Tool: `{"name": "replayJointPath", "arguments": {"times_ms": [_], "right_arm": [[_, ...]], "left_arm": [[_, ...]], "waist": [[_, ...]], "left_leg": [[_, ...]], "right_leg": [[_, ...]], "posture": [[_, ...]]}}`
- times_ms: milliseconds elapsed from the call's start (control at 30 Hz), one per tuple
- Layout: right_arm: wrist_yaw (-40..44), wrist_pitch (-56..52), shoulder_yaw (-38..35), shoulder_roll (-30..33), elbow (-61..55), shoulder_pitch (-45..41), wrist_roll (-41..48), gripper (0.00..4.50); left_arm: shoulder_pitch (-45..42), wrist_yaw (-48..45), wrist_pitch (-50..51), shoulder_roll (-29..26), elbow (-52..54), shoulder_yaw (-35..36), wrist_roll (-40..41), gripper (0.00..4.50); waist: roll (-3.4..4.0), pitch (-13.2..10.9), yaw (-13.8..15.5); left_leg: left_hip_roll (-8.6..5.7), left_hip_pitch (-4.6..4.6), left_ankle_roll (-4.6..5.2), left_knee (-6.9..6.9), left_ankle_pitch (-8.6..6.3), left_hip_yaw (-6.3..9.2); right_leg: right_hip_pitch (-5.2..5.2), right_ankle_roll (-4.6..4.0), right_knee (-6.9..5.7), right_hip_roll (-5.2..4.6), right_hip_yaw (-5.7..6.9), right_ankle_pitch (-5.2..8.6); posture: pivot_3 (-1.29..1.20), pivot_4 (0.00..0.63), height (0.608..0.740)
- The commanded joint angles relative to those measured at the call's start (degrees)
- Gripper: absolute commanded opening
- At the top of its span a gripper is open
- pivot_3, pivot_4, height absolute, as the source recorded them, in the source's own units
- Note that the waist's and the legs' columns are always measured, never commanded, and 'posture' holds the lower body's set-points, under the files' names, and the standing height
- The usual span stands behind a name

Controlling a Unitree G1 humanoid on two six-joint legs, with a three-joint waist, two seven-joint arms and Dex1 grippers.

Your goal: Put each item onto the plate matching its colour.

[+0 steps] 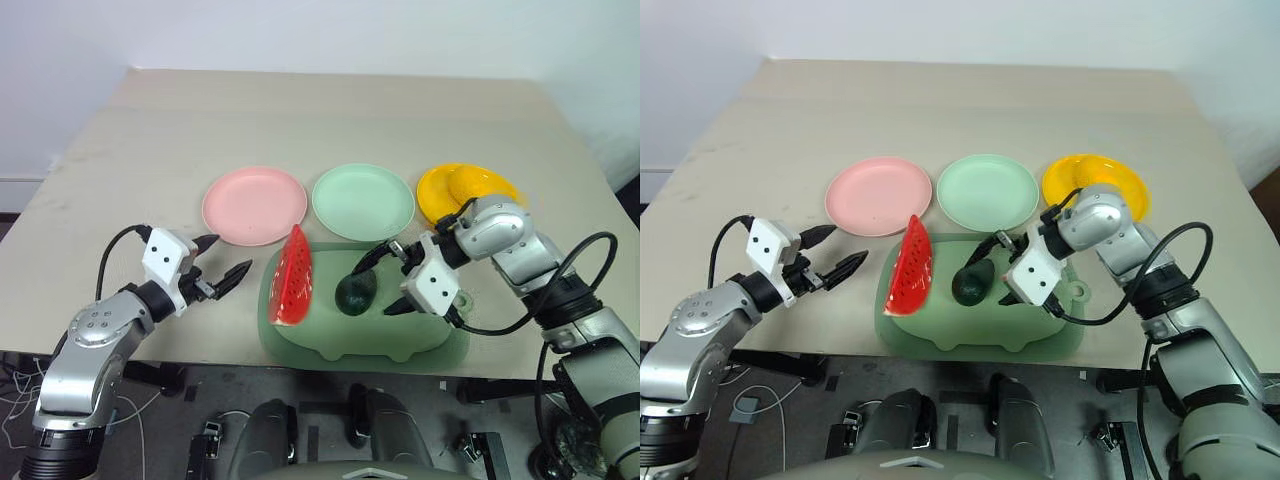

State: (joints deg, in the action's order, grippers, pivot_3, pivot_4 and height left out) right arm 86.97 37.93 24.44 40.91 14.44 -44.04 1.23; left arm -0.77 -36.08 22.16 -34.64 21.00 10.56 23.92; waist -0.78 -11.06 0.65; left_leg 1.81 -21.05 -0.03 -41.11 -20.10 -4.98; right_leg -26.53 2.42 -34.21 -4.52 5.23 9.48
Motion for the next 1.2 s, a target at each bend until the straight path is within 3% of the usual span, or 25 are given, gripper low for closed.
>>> {"name": "replayJointPath", "arguments": {"times_ms": [33,500,600,700,867,1000,1200], "right_arm": [[-0.87,0.93,0.14,-1.24,1.31,-2.12,-0.57,4.48],[-1.69,2.56,1.99,-4.75,5.72,-4.21,-2.60,4.48],[-1.68,1.96,1.72,-4.69,5.45,-4.11,-2.18,3.91],[-1.58,1.63,1.43,-4.41,5.07,-3.91,-1.70,2.99],[-2.56,-0.60,-0.41,-4.13,3.95,-3.59,0.28,3.00],[-5.34,-9.45,-5.37,-3.90,5.77,-7.96,3.23,3.00],[-16.57,-12.71,-7.07,-4.17,21.77,-18.56,-6.01,3.00]], "left_arm": [[-0.75,-0.30,-0.87,-0.14,1.05,0.93,0.27,4.12],[0.06,0.08,-0.73,-0.04,1.78,1.34,0.38,4.12],[0.22,0.19,-0.76,0.02,1.89,1.36,0.39,4.12],[0.25,0.28,-0.79,0.06,1.90,1.36,0.38,4.12],[0.16,0.32,-0.97,0.13,1.81,1.21,0.27,4.12],[-0.14,0.39,-0.92,0.07,1.77,1.32,0.33,4.12],[-0.19,0.45,-1.00,0.19,1.42,1.42,0.35,4.12]], "waist": [[0.00,0.00,-0.01],[0.01,0.00,0.00],[0.01,0.00,-0.07],[0.01,0.00,-0.06],[0.01,0.00,-0.06],[0.02,-0.01,-0.06],[0.02,-0.01,-0.28]], "left_leg": [[0.00,0.00,0.00,0.00,0.00,0.00],[0.00,0.03,-0.03,0.00,0.02,0.01],[0.00,0.03,-0.03,0.01,0.02,0.02],[0.00,0.03,-0.03,0.01,0.01,0.01],[0.00,0.03,-0.03,0.01,0.01,0.01],[0.01,0.03,-0.03,0.00,0.01,0.01],[0.01,0.02,-0.02,0.04,0.01,-0.02]], "right_leg": [[0.01,0.00,0.00,0.00,0.00,0.00],[0.03,0.00,-0.02,-0.01,0.00,0.00],[0.02,0.00,-0.02,0.00,0.00,0.00],[0.02,0.00,-0.02,-0.01,0.00,0.00],[0.02,0.00,-0.02,-0.01,0.00,0.00],[0.02,-0.01,-0.02,-0.01,0.00,0.00],[-0.03,-0.03,-0.03,0.01,0.00,0.00]], "posture": [[0.00,0.150,0.740],[0.00,0.150,0.740],[0.00,0.150,0.740],[0.00,0.150,0.740],[0.00,0.150,0.740],[0.00,0.150,0.740],[0.00,0.150,0.740]]}}
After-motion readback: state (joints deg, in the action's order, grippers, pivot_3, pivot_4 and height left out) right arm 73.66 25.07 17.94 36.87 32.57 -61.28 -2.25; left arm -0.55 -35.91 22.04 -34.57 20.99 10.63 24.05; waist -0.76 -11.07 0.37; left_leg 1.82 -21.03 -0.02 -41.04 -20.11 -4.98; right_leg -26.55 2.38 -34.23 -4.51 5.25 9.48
